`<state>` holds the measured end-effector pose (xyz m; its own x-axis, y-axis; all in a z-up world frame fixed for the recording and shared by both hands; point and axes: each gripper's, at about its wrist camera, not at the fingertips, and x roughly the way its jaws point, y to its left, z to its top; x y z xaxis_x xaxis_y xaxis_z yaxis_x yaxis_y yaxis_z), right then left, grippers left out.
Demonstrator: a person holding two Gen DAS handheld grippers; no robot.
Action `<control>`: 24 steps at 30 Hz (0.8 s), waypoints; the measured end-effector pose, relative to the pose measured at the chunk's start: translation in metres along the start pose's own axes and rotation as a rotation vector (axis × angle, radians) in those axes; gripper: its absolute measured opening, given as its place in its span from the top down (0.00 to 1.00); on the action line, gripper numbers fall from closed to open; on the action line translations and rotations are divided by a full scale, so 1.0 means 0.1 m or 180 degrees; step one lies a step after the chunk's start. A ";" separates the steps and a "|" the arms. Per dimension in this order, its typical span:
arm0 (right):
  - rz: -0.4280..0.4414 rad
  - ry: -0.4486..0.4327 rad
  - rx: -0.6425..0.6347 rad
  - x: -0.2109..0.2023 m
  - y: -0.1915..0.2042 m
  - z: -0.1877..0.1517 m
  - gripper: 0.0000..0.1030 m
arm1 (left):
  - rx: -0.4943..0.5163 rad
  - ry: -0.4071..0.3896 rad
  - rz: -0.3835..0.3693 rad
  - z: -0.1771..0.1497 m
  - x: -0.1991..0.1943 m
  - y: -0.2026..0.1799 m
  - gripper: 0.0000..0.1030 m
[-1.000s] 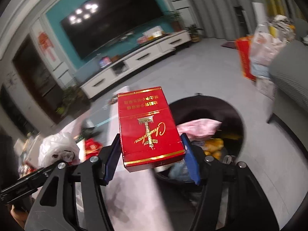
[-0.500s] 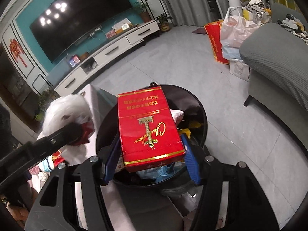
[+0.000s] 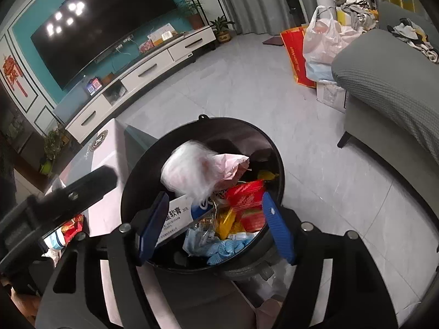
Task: Collect trash
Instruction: 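Carry the red box and white bag over the black bin and open both tools, then grasp the red snack bag with the right tool while the left tool grasps the white paper cup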
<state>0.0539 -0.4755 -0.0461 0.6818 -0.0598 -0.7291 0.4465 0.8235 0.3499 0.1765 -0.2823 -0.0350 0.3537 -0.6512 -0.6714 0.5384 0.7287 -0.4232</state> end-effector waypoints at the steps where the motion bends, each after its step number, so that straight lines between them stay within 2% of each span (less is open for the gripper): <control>1: 0.0011 -0.0013 0.0007 -0.01 0.01 0.00 0.32 | -0.0026 -0.0031 -0.0001 -0.02 -0.06 0.04 0.14; 6: 0.0143 -0.0126 -0.0059 -0.10 0.13 -0.01 0.32 | -0.0171 -0.0184 0.0119 -0.19 -0.40 0.22 0.03; 10: 0.0309 -0.0189 -0.0203 -0.18 0.38 -0.04 0.32 | -0.0309 -0.0291 0.0317 -0.37 -0.75 0.45 0.03; 14: 0.0484 -0.0204 -0.0411 -0.21 0.70 -0.10 0.30 | -0.0411 -0.0368 0.0655 -0.58 -1.13 0.76 0.03; 18: 0.0676 -0.0104 -0.0712 -0.17 1.09 -0.22 0.29 | -0.0515 -0.0423 0.0963 -0.77 -1.51 1.09 0.03; 24: 0.0917 0.0141 -0.1095 -0.03 1.57 -0.45 0.29 | -0.0602 -0.0556 0.1190 -1.05 -2.13 1.61 0.03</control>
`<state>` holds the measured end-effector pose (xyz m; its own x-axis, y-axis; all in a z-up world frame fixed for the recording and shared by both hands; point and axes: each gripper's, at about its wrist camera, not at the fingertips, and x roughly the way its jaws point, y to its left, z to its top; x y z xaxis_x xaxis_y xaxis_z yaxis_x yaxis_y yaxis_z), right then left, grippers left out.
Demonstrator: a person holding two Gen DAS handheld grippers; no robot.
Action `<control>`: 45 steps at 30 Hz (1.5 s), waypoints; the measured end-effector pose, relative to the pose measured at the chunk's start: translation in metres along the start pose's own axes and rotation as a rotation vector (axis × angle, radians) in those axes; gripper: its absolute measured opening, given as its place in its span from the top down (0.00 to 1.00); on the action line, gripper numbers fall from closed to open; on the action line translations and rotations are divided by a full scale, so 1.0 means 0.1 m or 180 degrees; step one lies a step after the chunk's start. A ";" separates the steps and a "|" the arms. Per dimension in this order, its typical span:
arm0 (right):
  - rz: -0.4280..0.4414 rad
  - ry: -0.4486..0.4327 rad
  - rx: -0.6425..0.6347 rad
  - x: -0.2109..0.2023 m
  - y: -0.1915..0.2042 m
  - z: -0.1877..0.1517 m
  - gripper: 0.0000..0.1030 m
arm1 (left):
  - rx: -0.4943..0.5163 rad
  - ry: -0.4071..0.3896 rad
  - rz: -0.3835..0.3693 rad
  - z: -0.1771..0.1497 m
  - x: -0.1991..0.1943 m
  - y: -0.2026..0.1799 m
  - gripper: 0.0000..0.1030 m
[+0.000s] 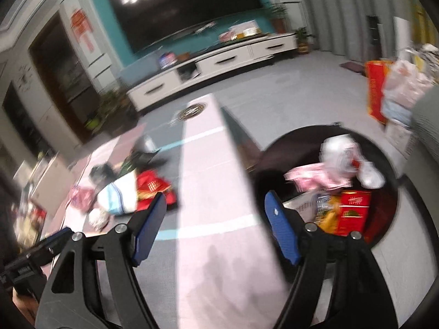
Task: Collect trash
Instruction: 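Grasp the red snack bag with the right tool while the left tool grasps the white paper cup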
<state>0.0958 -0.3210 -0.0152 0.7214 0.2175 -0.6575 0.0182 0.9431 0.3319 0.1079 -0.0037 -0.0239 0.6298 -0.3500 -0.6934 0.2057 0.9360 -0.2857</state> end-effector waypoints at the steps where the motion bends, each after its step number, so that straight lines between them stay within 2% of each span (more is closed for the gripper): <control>1: 0.0032 0.0048 -0.0089 0.06 0.10 -0.01 0.29 | 0.0006 -0.0018 0.0050 -0.02 -0.05 0.12 0.03; 3: 0.0068 0.0145 -0.0249 0.18 0.29 -0.06 0.29 | -0.0001 -0.0036 0.0100 -0.07 -0.11 0.30 0.03; 5: 0.0123 0.0268 -0.0388 0.32 0.47 -0.11 0.29 | -0.0174 -0.0035 0.0098 -0.07 -0.13 0.50 0.03; 8: 0.0096 0.0340 -0.0543 0.50 0.67 -0.15 0.29 | -0.0464 -0.0034 -0.0104 -0.02 -0.15 0.68 0.03; 12: 0.0105 0.0395 -0.0722 0.72 0.88 -0.15 0.29 | -0.0434 -0.0096 -0.0060 0.01 -0.16 0.70 0.03; 14: 0.0130 0.0436 -0.0667 0.83 0.90 -0.09 0.29 | -0.0499 -0.0067 -0.0131 0.01 -0.13 0.72 0.03; 19: 0.0140 0.0553 -0.0429 1.09 0.77 0.05 0.29 | -0.0484 -0.0006 -0.0119 -0.02 -0.07 0.72 0.03; 26: 0.0152 0.0741 -0.0418 1.35 0.74 0.04 0.30 | -0.0488 0.0017 -0.0107 -0.01 -0.04 0.74 0.03; 29: 0.0163 0.0796 -0.0442 1.41 0.76 0.03 0.46 | -0.0493 0.0037 -0.0127 -0.02 -0.01 0.74 0.03; 31: 0.0200 0.0830 -0.0450 1.42 0.77 0.02 0.65 | -0.0491 0.0048 -0.0136 -0.02 0.00 0.73 0.03; 37: 0.0233 0.0736 -0.0556 1.29 0.81 0.03 0.78 | -0.0476 0.0084 -0.0157 -0.05 0.03 0.71 0.03; 40: 0.0265 0.0651 -0.0541 1.15 0.77 0.06 0.78 | -0.0469 0.0119 -0.0189 -0.06 0.06 0.70 0.03; 45: 0.0330 0.0469 -0.0394 0.85 0.59 0.12 0.79 | -0.0475 0.0160 -0.0398 0.04 0.15 0.65 0.03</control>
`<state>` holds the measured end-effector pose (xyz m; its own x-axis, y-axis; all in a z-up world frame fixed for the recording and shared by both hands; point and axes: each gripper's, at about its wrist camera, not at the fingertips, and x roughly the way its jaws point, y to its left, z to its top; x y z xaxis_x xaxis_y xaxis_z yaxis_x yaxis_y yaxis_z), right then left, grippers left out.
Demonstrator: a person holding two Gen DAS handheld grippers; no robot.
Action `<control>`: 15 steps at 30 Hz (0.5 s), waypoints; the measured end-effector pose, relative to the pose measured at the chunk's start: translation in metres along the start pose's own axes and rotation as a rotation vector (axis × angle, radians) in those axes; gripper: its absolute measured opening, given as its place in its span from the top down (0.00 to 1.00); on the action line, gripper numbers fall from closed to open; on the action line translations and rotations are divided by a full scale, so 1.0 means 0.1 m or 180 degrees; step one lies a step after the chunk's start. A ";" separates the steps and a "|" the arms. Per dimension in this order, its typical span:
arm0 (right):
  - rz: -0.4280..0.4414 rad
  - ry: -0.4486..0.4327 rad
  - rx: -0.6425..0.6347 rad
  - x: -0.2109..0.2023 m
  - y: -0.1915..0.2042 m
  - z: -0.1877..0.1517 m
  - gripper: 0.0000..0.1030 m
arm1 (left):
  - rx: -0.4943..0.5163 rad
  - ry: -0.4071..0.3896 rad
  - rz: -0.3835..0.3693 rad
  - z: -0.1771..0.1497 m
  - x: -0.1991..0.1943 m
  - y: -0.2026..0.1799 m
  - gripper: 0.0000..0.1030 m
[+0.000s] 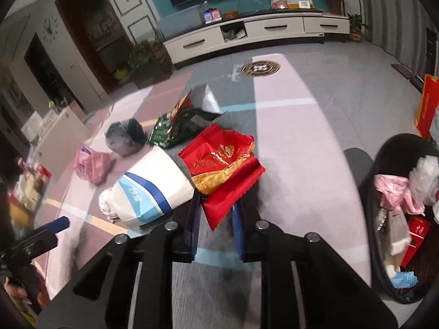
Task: Collect trash
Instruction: 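Grasp the red snack bag with the right tool while the left tool grasps the white paper cup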
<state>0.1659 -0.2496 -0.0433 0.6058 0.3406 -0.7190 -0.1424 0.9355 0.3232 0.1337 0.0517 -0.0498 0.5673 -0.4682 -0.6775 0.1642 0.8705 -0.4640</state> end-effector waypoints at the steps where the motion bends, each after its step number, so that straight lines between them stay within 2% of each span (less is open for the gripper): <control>1: 0.0012 -0.0053 0.0034 -0.09 -0.04 0.01 0.79 | 0.0011 0.0029 -0.0021 0.05 0.04 -0.02 0.03; 8: 0.0185 -0.0297 0.0194 -0.49 -0.16 -0.01 0.79 | 0.0107 0.0248 -0.0097 0.51 0.43 -0.34 0.03; 13: 0.0279 -0.0315 0.0195 -0.54 -0.14 -0.02 0.79 | 0.0302 0.0551 0.0194 0.65 0.85 -0.54 0.05; 15: 0.0309 -0.0324 0.0202 -0.55 -0.13 -0.01 0.79 | 0.0342 0.0654 0.0272 0.66 0.98 -0.56 0.15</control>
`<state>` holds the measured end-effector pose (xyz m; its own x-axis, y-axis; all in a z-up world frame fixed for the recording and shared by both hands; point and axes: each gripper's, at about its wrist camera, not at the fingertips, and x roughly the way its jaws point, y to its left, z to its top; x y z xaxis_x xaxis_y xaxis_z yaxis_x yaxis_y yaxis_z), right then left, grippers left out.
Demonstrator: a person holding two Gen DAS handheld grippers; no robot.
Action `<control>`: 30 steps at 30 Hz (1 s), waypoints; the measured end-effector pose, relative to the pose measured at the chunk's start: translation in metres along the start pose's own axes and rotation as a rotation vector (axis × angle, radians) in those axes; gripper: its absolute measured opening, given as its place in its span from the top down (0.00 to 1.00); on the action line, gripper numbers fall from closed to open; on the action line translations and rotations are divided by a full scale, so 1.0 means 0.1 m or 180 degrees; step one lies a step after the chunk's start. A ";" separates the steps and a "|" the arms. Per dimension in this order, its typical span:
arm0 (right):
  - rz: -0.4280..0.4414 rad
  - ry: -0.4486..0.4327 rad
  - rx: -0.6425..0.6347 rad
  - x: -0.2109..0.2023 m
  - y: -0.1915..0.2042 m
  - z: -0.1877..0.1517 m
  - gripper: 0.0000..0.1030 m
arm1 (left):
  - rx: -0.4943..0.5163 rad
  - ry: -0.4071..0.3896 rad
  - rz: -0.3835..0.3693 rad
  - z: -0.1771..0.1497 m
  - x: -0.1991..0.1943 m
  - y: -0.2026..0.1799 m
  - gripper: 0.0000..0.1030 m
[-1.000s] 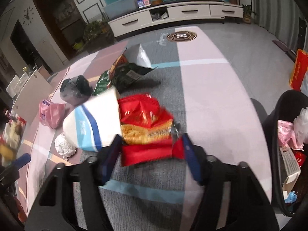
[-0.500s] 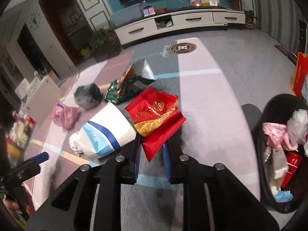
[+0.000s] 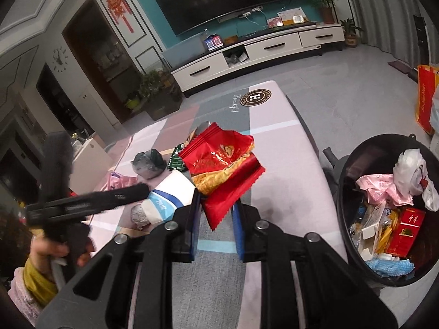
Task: Collect trash
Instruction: 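Grasp the red snack bag with the right tool while the left tool grasps the white paper cup, then carry the snack bag and paper cup over the bin and open both tools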
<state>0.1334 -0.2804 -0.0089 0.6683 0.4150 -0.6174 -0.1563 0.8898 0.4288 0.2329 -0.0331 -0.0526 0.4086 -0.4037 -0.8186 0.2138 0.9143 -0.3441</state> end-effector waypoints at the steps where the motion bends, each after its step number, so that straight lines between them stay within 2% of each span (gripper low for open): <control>1: 0.0016 -0.0009 0.0009 -0.01 0.00 0.00 0.79 | 0.0033 0.0062 0.0034 0.02 0.07 -0.02 0.17; 4: 0.0031 -0.0019 0.0034 -0.02 0.00 0.01 0.79 | 0.0093 0.0210 0.0131 0.07 0.23 -0.02 0.23; 6: 0.0031 -0.0023 0.0051 -0.03 -0.03 0.01 0.79 | 0.0118 0.0289 0.0154 0.08 0.30 -0.02 0.47; 8: 0.0023 -0.0020 0.0063 -0.02 -0.05 0.01 0.79 | 0.0179 0.0286 0.0179 0.07 0.30 -0.04 0.51; 9: 0.0016 -0.0021 0.0077 -0.02 -0.06 0.00 0.79 | 0.0215 0.0268 0.0182 0.07 0.28 -0.06 0.60; 13: 0.0006 -0.0023 0.0098 -0.01 -0.06 0.01 0.79 | 0.0307 0.0263 0.0132 0.03 0.24 -0.12 0.64; 20: -0.0040 -0.0022 0.0052 -0.02 -0.02 0.01 0.79 | 0.0357 0.0062 0.0124 -0.10 0.07 -0.19 0.68; 25: -0.0054 -0.0104 0.0113 -0.11 -0.08 0.03 0.79 | 0.0406 -0.0140 -0.0065 -0.11 -0.22 -0.36 0.67; 30: -0.0135 -0.0243 0.0150 -0.32 -0.18 0.03 0.79 | 0.0500 -0.0337 -0.0292 -0.09 -0.45 -0.70 0.66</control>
<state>0.1173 -0.3102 0.0050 0.7273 0.3599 -0.5844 -0.0937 0.8955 0.4350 0.1916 -0.0783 0.0045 0.4703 -0.4940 -0.7312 0.3869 0.8602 -0.3323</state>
